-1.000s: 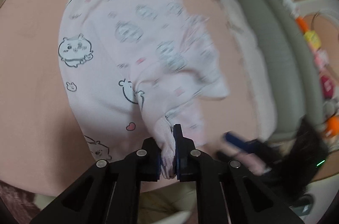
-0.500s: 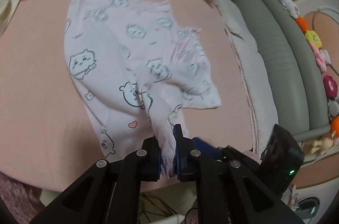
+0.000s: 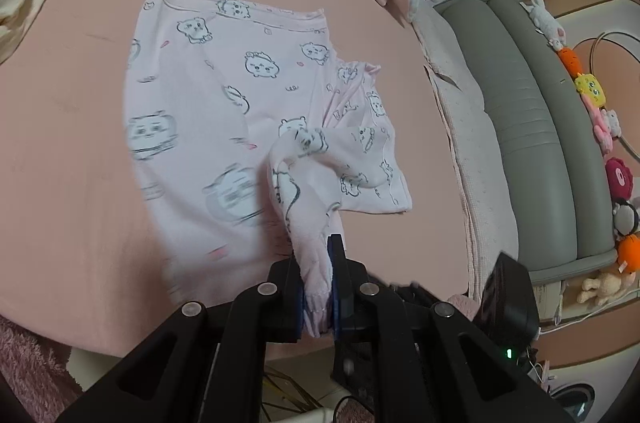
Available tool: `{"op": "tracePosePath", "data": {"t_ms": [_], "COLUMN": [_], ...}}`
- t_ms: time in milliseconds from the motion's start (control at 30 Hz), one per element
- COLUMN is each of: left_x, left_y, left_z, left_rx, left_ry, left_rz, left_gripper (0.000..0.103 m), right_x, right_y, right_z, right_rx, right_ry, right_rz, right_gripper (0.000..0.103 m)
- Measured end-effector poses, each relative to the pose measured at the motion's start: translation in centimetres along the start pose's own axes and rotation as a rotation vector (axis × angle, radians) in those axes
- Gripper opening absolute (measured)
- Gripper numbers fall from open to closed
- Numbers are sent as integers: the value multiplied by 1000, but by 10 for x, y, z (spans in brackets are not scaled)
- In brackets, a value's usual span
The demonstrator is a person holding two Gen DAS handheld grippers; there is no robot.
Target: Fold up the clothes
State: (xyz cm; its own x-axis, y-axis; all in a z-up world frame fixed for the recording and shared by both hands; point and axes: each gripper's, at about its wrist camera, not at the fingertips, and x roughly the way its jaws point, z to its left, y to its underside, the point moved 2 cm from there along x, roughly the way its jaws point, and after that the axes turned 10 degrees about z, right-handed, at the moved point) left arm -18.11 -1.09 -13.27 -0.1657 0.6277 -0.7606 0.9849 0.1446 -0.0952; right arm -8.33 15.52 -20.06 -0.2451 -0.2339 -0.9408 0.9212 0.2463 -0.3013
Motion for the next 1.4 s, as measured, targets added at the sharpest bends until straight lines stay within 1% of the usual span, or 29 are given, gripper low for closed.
{"op": "tracePosePath", "data": {"t_ms": [133, 333, 433, 500, 600, 667, 733, 833, 933, 967, 1033, 1067, 1133, 1233, 1267, 1333, 1367, 1400], "left_x": [4, -2, -4, 0, 3, 3, 7, 29, 42, 40, 35, 32, 32, 35, 32, 24, 19, 16], "left_y": [3, 6, 10, 15, 26, 32, 35, 39, 41, 41, 39, 38, 35, 35, 36, 37, 38, 39], "left_z": [2, 10, 16, 19, 28, 34, 41, 55, 62, 62, 61, 60, 60, 62, 61, 58, 56, 53], "left_rx": [-17, -27, -20, -11, -24, -35, -33, -64, -72, -75, -71, -66, -58, -73, -71, -51, -39, -22], "left_ry": [24, 17, 17, 1, -42, -52, -79, -37, -39, -25, 14, 19, 0, 2, -11, -29, -35, -46], "left_rz": [7, -20, -14, 4, 12, 9, 18, 89, 115, 110, 105, 102, 105, 123, 113, 87, 76, 66], "left_gripper": [8, 8, 8, 8, 8, 8, 8, 8, 8, 8, 8, 8, 8, 9, 9, 10, 10, 10], "right_x": [9, 22, 8, 2, -2, -2, 3, 9, -2, -12, -30, -39, -49, -30, -17, 5, 10, 8], "right_y": [-3, -5, 0, 6, 15, 21, 24, 29, 29, 29, 27, 25, 18, 0, -4, -6, -4, -2], "right_z": [-4, -10, -27, -36, -37, -35, -40, -52, -50, -48, -42, -40, -35, -34, -35, -39, -43, -50], "right_rx": [24, 48, 66, 87, 118, 120, 134, 163, 141, 123, 84, 63, 34, 28, 24, 1, 7, 33], "right_ry": [42, 109, 155, 141, 83, 86, 106, 77, 80, 60, 27, 14, -10, -41, -19, 56, 64, 50], "right_rz": [-1, 6, -26, -10, 15, 24, 45, 92, 98, 88, 51, 26, -23, -24, 13, 74, 80, 70], "right_gripper": [47, 46, 39, 39, 39, 39, 39, 39, 39, 41, 41, 41, 41, 41, 41, 41, 42, 43]}}
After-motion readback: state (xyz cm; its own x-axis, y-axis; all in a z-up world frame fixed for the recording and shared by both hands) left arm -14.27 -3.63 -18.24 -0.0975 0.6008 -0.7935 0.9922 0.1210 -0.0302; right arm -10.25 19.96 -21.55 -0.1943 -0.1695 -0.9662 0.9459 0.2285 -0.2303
